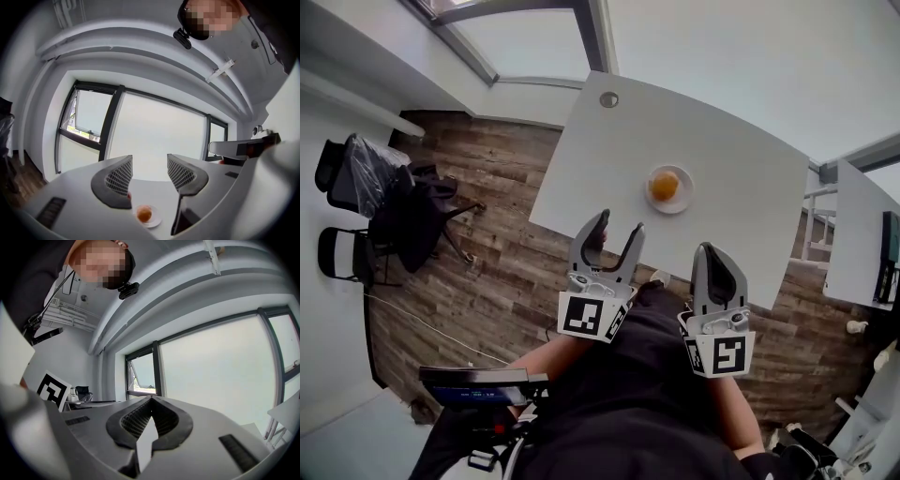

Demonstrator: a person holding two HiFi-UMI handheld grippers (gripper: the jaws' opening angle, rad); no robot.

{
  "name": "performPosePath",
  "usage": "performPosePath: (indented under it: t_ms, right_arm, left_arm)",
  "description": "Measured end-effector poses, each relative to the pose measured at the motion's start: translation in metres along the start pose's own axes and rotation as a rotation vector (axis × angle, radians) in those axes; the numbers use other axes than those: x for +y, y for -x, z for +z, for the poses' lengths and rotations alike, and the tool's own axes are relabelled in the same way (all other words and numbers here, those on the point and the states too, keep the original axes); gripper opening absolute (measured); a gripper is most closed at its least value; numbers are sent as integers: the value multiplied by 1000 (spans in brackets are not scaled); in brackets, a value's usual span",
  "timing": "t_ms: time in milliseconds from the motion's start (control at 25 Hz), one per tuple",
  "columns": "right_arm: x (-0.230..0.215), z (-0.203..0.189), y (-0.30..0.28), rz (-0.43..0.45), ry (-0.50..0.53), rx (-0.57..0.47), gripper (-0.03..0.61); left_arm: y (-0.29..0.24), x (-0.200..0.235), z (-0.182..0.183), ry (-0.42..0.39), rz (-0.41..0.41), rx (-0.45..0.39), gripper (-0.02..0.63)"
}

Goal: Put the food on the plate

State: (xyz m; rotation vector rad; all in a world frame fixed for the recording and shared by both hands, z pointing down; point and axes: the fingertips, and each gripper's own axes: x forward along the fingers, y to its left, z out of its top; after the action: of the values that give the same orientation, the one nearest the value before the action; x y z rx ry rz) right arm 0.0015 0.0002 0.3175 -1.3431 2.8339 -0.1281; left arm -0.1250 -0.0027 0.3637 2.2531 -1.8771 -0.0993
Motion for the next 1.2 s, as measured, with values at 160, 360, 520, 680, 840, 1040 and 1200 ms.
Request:
performPosePath:
  t_ms: [160,360,520,680,840,1040,1200]
  right_arm:
    - [-4,0,-6,-4,-1,-1,-3]
    - [-10,1,-6,-17,4,-6,-3]
    - [-21,-1,-8,-33,1,-3,-3]
    - [-25,-1,-10,-37,5,-6,-3]
    - [-27,0,-13,-33,17,-12,-3]
    - [-33,3,-17,-35,29,-14,-3]
    - [-33,4,-22,-24,44,-19,-3]
  left_arm:
    - [-8,-9,3,-11,-48,-7,189]
    - [-15,-22,2,-22,-95,-8,91]
    - [-25,-28,1,-28,-116,-14,29]
    - [-30,-33,-1,-25,-138,-7,6]
    - [-36,-33,-2,-29,-137,-1,6]
    - [-43,-34,2,-37,-132,-8,6]
    - [-45,-33,3,-33,-133,-21,6]
